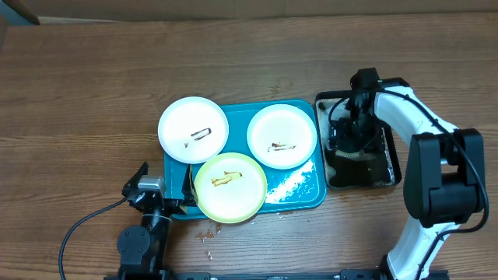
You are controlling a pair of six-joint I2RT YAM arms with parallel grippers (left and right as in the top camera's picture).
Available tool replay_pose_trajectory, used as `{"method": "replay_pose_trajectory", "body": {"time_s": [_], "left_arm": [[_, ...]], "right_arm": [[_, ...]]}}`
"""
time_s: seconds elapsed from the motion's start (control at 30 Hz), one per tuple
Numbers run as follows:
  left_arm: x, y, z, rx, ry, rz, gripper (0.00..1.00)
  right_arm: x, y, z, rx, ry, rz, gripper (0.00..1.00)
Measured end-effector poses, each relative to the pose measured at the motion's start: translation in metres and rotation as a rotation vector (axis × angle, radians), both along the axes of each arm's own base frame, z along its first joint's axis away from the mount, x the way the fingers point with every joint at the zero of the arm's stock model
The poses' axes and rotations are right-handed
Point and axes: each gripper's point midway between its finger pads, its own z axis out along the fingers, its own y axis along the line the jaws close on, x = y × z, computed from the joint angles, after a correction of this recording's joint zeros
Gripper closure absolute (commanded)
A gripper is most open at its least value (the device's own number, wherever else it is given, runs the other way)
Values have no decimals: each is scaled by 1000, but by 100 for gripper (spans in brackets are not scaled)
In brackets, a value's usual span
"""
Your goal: Clean dirty plates on tray and stack at the side
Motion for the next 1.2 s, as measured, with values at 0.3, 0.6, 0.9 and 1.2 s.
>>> {"method": "replay_pose_trajectory", "body": {"time_s": [0.3, 0.6, 0.9, 1.2], "left_arm": [[0, 0, 0, 0, 0, 0, 0], [0, 0, 0, 0, 0, 0, 0], [0, 0, 0, 0, 0, 0, 0], [0, 0, 0, 0, 0, 0, 0]], "right_arm": [[-3, 1, 17, 8, -30, -6, 70], [-1, 3, 19, 24, -40, 1, 70], [1, 4, 19, 27, -50, -11, 57], [4, 4, 18, 28, -61, -8, 0]]}}
